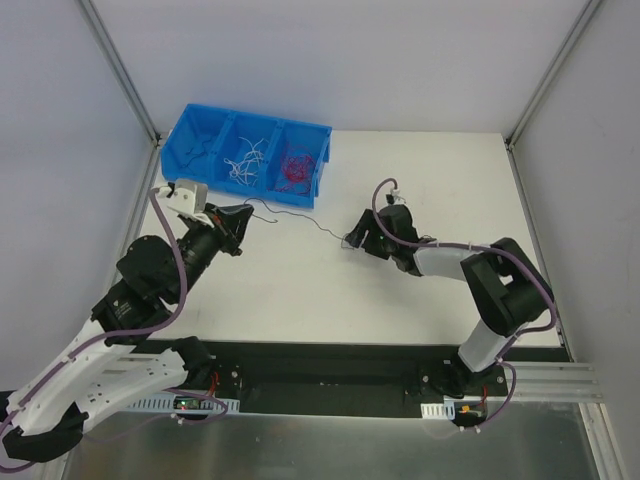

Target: Untangle the cables

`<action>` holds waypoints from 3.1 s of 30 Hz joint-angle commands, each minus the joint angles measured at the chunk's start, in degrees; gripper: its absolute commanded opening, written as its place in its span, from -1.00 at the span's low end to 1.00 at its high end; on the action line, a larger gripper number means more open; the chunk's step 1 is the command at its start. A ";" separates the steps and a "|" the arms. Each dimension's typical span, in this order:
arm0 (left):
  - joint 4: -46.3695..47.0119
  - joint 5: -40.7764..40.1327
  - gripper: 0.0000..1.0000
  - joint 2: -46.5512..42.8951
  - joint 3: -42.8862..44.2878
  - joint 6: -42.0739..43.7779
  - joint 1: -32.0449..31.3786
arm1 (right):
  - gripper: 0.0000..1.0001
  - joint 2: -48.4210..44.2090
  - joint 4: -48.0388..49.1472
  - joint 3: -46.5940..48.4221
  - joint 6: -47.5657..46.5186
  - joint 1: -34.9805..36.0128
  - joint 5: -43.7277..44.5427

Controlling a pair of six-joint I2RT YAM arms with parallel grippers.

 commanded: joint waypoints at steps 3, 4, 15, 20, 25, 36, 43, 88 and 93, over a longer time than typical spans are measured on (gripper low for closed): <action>-3.32 -6.77 -1.00 2.15 -2.81 -2.72 -0.53 | 0.44 -7.19 13.56 -8.92 -7.97 3.64 -10.75; -3.50 -7.03 -1.00 2.33 -3.25 -3.07 -0.44 | 0.45 -9.03 15.66 -10.58 -8.94 4.43 -10.83; -5.52 -5.47 -1.00 8.66 -3.96 -6.24 -0.44 | 0.60 -10.82 23.19 -12.46 -13.17 7.95 -16.67; -5.08 -0.96 -1.00 5.85 -6.41 -3.95 -0.44 | 0.60 -7.30 21.02 -9.89 -9.31 5.67 -17.85; -9.99 -9.57 -1.00 1.54 -11.34 -9.04 -0.35 | 0.61 -8.34 30.10 -14.11 -6.84 3.65 -21.83; -8.95 -5.83 -1.00 22.25 -9.33 -14.66 7.10 | 0.61 -10.99 30.19 -17.02 -6.66 2.24 -18.39; -7.90 11.15 -1.00 38.43 -4.14 -16.96 17.93 | 0.61 -9.14 30.28 -16.49 -4.99 0.84 -20.59; -12.55 11.51 -0.45 62.98 8.17 -1.93 9.31 | 0.63 1.50 45.66 -16.58 6.52 -4.61 -30.08; -12.64 8.79 -1.00 57.19 6.59 0.17 9.49 | 0.68 0.79 45.83 -17.10 6.35 -4.62 -30.26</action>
